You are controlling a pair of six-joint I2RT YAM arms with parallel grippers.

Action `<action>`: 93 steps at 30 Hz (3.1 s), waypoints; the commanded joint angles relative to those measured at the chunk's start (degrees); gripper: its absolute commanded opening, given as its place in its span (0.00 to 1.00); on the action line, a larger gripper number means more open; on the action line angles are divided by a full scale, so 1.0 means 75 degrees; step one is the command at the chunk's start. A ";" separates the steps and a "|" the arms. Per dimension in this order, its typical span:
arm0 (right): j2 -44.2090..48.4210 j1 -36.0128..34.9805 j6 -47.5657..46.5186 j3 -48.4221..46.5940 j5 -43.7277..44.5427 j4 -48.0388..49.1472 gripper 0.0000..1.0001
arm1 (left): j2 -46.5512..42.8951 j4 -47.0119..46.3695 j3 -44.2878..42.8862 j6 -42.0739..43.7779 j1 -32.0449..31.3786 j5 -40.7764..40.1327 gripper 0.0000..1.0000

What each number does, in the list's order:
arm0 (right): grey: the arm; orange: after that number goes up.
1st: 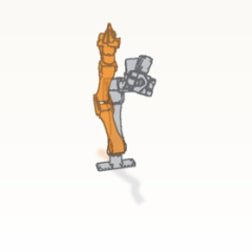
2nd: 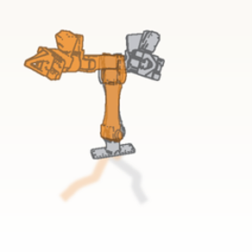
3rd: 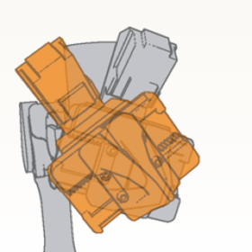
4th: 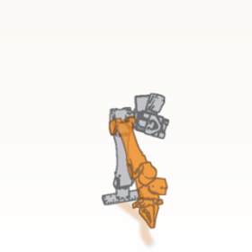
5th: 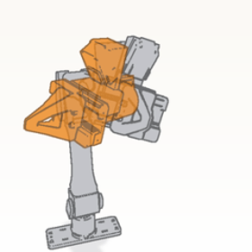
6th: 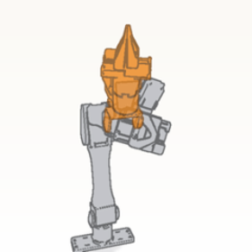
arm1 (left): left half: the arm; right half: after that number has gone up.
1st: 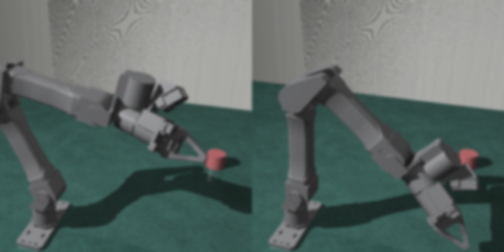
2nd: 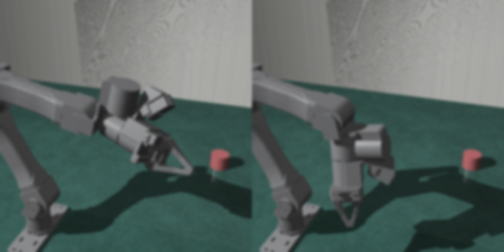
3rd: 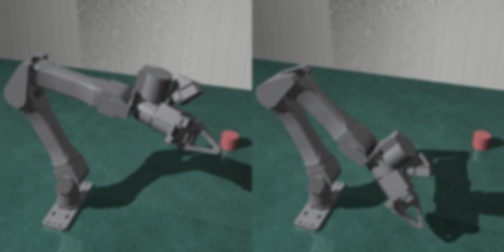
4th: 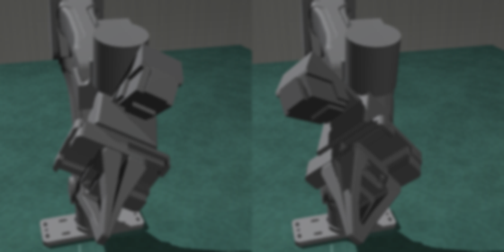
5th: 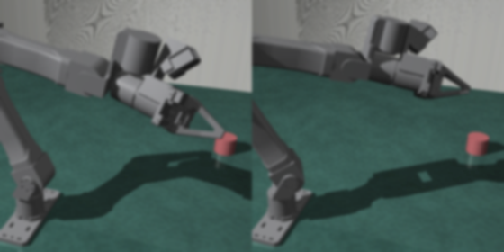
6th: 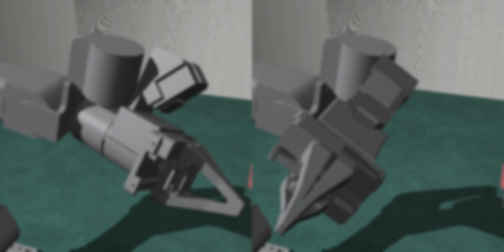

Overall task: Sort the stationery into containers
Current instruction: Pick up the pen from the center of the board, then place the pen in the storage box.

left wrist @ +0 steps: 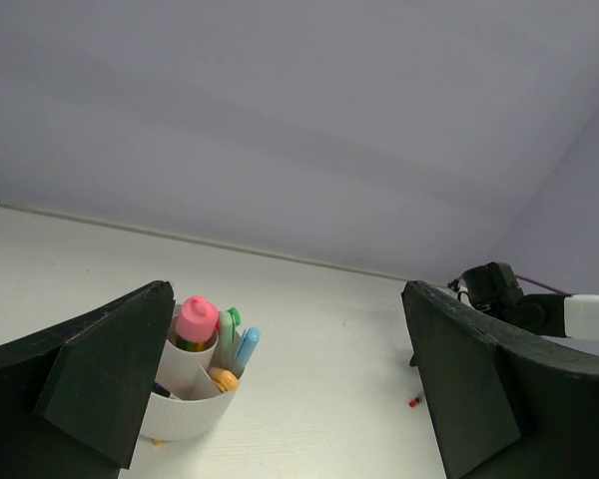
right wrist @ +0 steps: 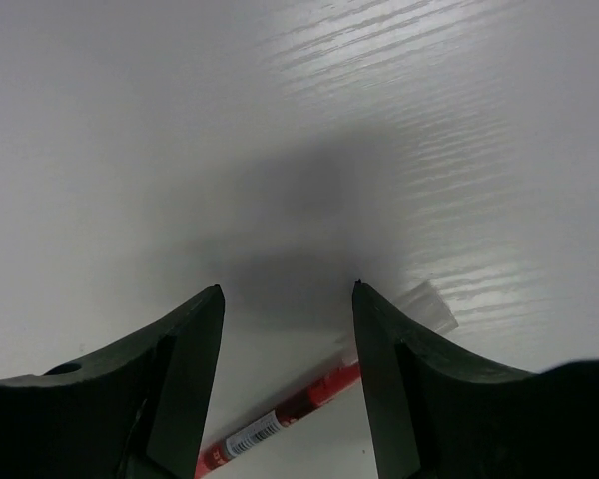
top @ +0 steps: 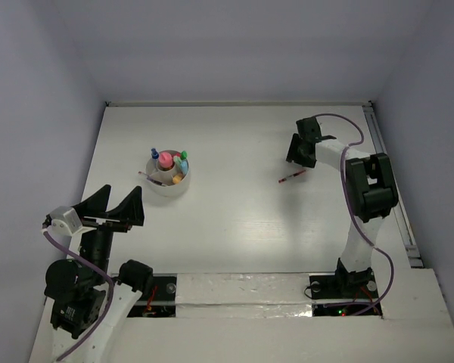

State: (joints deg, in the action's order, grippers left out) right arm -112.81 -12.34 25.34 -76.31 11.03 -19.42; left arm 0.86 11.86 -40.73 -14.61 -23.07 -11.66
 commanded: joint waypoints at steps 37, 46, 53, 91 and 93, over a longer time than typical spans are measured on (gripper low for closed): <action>0.0054 0.0051 0.0207 0.0086 0.0018 -0.0387 0.53 | -0.0490 -0.0257 -0.0018 0.0061 -0.0334 -0.0191 0.99; -0.0134 0.0051 0.0019 -0.0032 -0.0427 -0.0563 0.32 | -0.0420 -0.0280 -0.0007 0.0061 -0.0334 -0.0203 0.99; -0.0017 -0.0019 -0.0168 -0.0079 -0.0965 -0.0318 0.04 | -0.0233 -0.0245 -0.0007 0.0038 -0.0334 -0.0238 0.99; -0.2113 -0.5386 -0.2945 -0.4823 -0.6192 0.5883 0.00 | 0.1479 -0.0620 0.0040 0.0085 0.1306 0.0676 0.99; -0.2510 -0.5386 -0.3039 -0.5418 -0.6590 0.5440 0.00 | 0.1514 -0.0643 0.0052 0.0096 0.1306 0.0711 0.99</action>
State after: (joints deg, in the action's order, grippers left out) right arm -129.27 -52.36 5.34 -109.67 -33.17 22.79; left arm 10.90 10.44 -40.47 -14.44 -13.65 -7.46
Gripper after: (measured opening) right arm 0.189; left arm 0.989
